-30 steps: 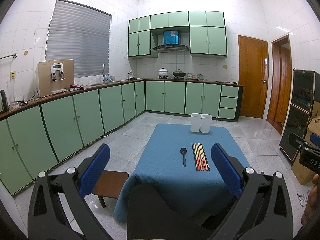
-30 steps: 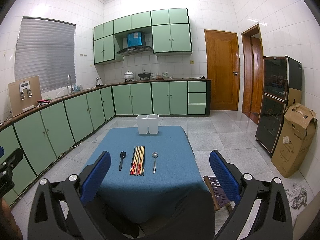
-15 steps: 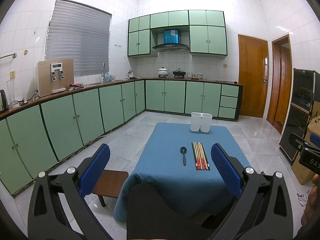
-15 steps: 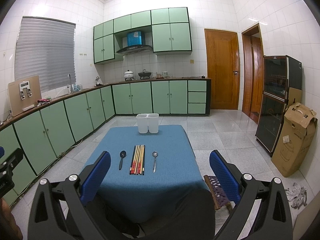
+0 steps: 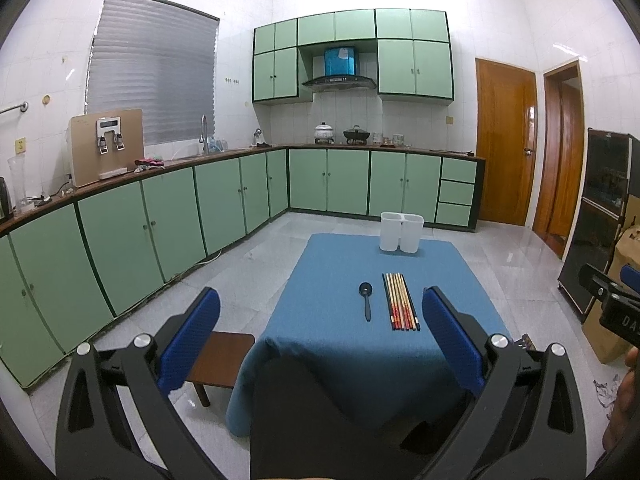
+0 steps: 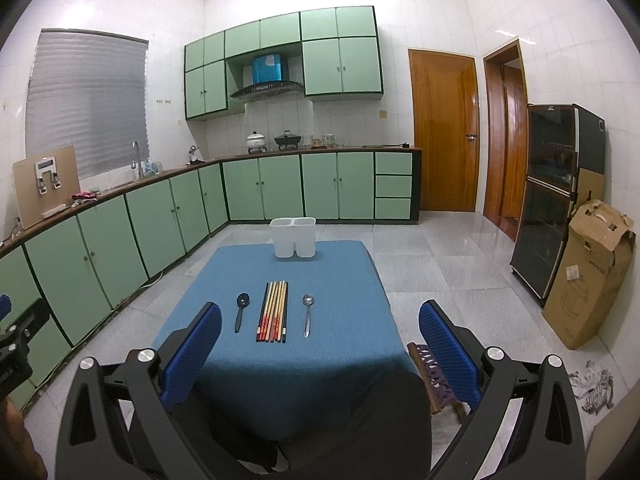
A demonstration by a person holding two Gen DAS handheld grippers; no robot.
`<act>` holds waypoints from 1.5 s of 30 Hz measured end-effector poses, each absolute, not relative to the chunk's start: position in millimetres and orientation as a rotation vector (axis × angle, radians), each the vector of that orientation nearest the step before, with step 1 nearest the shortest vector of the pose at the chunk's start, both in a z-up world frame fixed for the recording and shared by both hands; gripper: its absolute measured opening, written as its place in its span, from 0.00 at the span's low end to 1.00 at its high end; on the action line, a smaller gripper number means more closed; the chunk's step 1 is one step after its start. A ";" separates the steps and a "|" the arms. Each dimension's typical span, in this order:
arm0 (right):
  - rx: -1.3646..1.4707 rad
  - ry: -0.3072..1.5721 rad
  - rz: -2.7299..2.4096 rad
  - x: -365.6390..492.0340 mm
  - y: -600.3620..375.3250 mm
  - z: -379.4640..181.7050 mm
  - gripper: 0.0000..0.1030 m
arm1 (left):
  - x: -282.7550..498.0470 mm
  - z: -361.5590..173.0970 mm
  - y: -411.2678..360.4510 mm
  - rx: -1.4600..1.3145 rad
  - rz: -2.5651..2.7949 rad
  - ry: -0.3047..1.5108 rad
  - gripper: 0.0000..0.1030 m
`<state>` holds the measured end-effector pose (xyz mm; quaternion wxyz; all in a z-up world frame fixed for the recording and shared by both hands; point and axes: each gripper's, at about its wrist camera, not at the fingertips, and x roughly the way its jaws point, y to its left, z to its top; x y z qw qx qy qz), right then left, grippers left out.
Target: Organize utensils
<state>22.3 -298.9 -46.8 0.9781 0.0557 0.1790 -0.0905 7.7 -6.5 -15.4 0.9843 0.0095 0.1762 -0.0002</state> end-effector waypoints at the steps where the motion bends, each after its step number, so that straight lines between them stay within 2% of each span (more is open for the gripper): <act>1: 0.114 0.367 -0.182 24.6 -300.4 -48.0 0.94 | 10.1 -17.3 -7.1 0.019 -0.003 0.364 0.95; 6: 0.110 0.403 -0.187 43.0 -303.8 -61.1 0.94 | 33.2 -26.9 -8.6 0.011 -0.032 0.426 0.95; 14: 0.078 0.518 -0.154 106.1 -309.7 -104.0 0.94 | 112.6 -74.0 -15.9 0.014 -0.113 0.610 0.95; 21: 0.125 0.670 -0.072 179.5 -321.9 -159.0 0.94 | 213.7 -148.6 -21.4 -0.035 -0.225 0.887 0.95; 26: 0.095 0.764 -0.060 243.5 -330.3 -209.8 0.94 | 276.8 -198.1 -31.1 -0.033 -0.251 0.956 0.95; 27: 0.103 0.783 -0.059 253.7 -332.2 -218.6 0.90 | 290.2 -208.5 -32.2 -0.036 -0.249 0.970 0.95; 28: 0.121 0.809 -0.050 268.5 -335.0 -231.8 0.79 | 302.3 -216.6 -34.5 -0.036 -0.239 0.982 0.95; 30: 0.165 0.853 -0.024 295.0 -341.0 -253.8 0.66 | 329.4 -238.6 -37.7 -0.028 -0.220 1.011 0.95; 35: 0.194 0.903 -0.014 335.8 -345.9 -290.8 0.60 | 373.6 -277.9 -55.6 0.039 -0.205 1.054 0.95; 37: 0.186 0.915 -0.010 347.7 -346.2 -300.0 0.50 | 383.8 -288.0 -57.1 0.056 -0.201 1.065 0.95; 43: 0.130 0.883 -0.010 362.7 -344.2 -305.6 0.42 | 395.9 -286.7 -68.7 0.114 -0.182 1.007 0.95; 45: 0.104 0.872 -0.011 367.1 -343.7 -306.7 0.34 | 398.0 -286.6 -69.8 0.115 -0.186 0.984 0.95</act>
